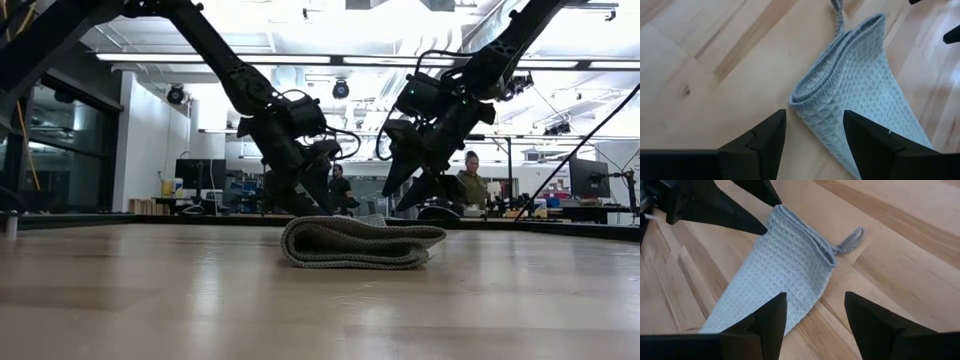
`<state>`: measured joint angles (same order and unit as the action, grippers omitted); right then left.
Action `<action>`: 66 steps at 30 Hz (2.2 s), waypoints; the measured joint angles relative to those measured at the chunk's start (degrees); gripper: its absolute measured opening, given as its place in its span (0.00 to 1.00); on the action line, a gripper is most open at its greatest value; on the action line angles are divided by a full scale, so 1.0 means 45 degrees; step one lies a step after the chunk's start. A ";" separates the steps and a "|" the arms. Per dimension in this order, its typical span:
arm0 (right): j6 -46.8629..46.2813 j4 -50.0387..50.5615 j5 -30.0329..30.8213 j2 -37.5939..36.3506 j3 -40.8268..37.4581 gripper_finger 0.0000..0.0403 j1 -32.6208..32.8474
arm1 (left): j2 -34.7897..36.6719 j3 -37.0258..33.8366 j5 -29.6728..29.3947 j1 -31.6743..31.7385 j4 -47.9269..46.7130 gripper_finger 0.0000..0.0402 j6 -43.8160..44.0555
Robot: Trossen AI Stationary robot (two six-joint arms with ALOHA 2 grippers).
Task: Fold microfiber towels
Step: Fold the gray microfiber towel
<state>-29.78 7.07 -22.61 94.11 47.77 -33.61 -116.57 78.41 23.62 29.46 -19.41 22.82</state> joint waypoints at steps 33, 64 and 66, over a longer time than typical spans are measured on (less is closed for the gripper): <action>-0.0414 -0.1733 -0.0456 0.2453 0.0763 0.48 0.0019 | -0.0549 0.0180 0.0061 -0.0132 -0.0037 0.49 -0.0101; 0.0345 -0.1794 -0.0679 0.2686 0.0763 0.30 0.0025 | -0.0559 0.0170 0.0071 -0.0132 -0.0052 0.49 -0.0334; 0.0335 -0.1886 -0.0637 0.2686 0.0763 0.31 0.0029 | -0.0559 0.0170 0.0072 -0.0132 -0.0052 0.49 -0.0334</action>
<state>-28.27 -1.42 -25.48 106.19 51.20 -33.47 -119.09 79.18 23.95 28.86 -19.64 21.32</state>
